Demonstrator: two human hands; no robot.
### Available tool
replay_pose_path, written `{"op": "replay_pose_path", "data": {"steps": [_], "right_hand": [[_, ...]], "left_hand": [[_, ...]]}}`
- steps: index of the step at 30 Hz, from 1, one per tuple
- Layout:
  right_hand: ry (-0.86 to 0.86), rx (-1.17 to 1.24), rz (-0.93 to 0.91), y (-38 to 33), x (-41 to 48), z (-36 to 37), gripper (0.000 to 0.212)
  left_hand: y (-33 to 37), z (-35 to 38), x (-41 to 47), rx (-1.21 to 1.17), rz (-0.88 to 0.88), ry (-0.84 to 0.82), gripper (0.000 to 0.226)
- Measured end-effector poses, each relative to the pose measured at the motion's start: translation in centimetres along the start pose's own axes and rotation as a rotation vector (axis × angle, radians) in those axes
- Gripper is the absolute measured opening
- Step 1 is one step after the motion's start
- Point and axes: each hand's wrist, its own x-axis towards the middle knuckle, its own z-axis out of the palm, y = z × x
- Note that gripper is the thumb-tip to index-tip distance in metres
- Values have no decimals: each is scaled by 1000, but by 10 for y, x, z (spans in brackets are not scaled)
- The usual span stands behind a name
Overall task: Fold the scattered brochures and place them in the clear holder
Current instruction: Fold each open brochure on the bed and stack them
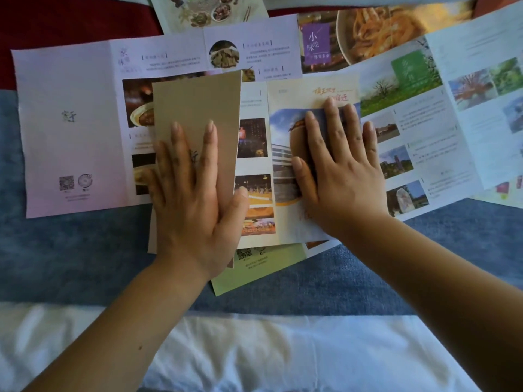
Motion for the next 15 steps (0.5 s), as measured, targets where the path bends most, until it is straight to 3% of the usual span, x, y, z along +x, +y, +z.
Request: {"op": "replay_pose_path", "data": {"steps": [15], "right_hand": [[51, 2, -11, 3, -1, 6, 68]], "left_hand": [[33, 39, 19, 164, -120, 2, 84]]}}
